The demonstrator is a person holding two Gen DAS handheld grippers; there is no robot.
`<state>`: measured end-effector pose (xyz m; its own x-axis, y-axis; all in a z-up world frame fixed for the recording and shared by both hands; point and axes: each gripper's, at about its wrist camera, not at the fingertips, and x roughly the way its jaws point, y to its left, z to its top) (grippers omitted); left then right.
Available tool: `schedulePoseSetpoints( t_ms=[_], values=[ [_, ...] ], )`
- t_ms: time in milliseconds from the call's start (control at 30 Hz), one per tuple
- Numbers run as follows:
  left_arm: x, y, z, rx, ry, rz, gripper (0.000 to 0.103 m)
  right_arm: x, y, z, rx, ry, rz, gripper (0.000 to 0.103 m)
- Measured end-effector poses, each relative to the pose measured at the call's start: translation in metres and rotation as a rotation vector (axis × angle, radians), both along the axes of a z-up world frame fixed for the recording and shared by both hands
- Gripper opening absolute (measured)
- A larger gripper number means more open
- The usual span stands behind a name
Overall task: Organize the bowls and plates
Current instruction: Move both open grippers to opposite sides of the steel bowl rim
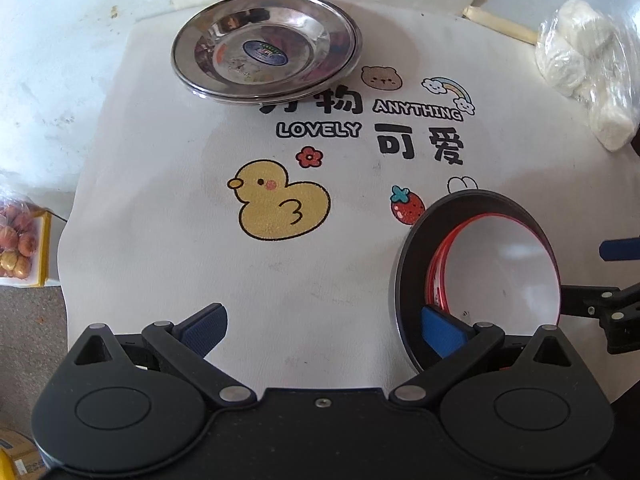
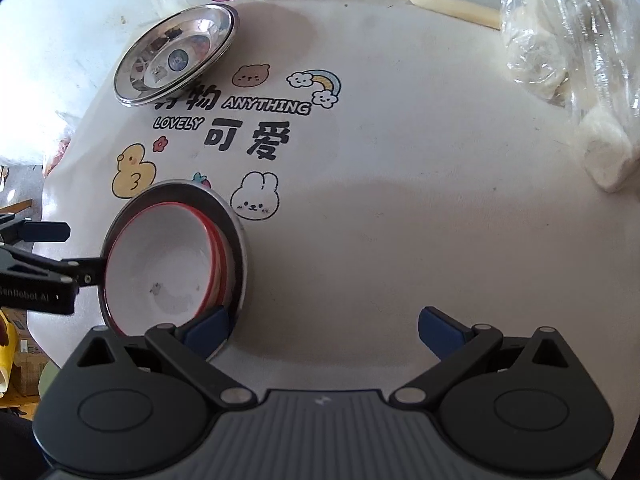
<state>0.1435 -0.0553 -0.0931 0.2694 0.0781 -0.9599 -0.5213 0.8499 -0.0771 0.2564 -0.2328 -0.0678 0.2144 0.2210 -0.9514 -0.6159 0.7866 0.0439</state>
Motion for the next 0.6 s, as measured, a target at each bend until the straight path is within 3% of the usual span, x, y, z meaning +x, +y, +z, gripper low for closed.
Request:
schedulePoseSetpoints(
  t_ms=[600],
  values=[
    [0.0076,0.0048,-0.0106,0.007,0.049,0.025,0.102,0.0015,0.0099,-0.0084,-0.034,-0.010,0.031,0.103]
  ],
)
